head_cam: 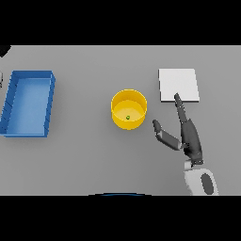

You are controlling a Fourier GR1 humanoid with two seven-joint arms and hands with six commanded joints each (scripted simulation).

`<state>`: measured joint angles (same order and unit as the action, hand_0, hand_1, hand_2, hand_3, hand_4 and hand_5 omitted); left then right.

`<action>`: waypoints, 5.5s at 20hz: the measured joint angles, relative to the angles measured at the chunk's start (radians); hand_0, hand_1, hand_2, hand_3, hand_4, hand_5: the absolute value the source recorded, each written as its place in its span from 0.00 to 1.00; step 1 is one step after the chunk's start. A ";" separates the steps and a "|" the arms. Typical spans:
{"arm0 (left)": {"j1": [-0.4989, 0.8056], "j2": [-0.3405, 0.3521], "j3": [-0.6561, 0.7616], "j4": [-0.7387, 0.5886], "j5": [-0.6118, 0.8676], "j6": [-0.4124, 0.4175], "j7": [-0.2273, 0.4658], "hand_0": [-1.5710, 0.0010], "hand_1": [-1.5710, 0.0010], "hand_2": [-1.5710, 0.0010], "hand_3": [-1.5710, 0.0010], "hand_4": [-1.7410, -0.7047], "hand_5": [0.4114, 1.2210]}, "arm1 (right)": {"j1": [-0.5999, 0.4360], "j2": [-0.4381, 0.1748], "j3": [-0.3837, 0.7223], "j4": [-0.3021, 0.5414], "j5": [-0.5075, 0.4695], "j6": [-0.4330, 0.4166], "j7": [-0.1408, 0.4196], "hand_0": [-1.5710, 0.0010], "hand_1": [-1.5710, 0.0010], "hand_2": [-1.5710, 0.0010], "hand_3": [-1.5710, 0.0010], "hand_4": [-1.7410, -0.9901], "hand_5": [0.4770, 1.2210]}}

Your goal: Pick up the red beaker and tilt it to pour out 1 green nut into yellow bowl. Pick up the yellow bowl and place it on the metallic measuring scale.

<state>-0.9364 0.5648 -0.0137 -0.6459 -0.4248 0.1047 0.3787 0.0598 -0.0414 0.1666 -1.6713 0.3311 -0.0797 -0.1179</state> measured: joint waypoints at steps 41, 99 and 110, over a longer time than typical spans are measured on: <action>0.509 -0.081 -0.053 -0.541 0.047 0.012 0.085 0.99 0.99 0.99 0.99 0.97 0.32 | -0.215 -0.257 0.115 0.063 0.196 0.218 0.053 1.00 1.00 1.00 1.00 0.79 0.26; 0.523 -0.026 -0.037 -0.543 0.054 -0.014 0.059 1.00 1.00 1.00 1.00 0.97 0.35 | -0.811 -0.347 0.479 0.454 0.459 0.711 -0.012 0.01 0.01 0.10 0.21 0.00 1.00; 0.520 -0.021 -0.041 -0.566 0.048 -0.020 0.093 1.00 1.00 1.00 1.00 0.96 0.37 | -0.808 -0.430 0.346 0.384 0.433 0.698 0.063 0.00 0.00 0.04 0.21 0.00 1.00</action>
<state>-0.4165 0.5440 -0.0545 -1.2115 -0.3773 0.0847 0.4719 -0.7483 -0.4713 0.5129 -1.2870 0.7638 0.6182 -0.0546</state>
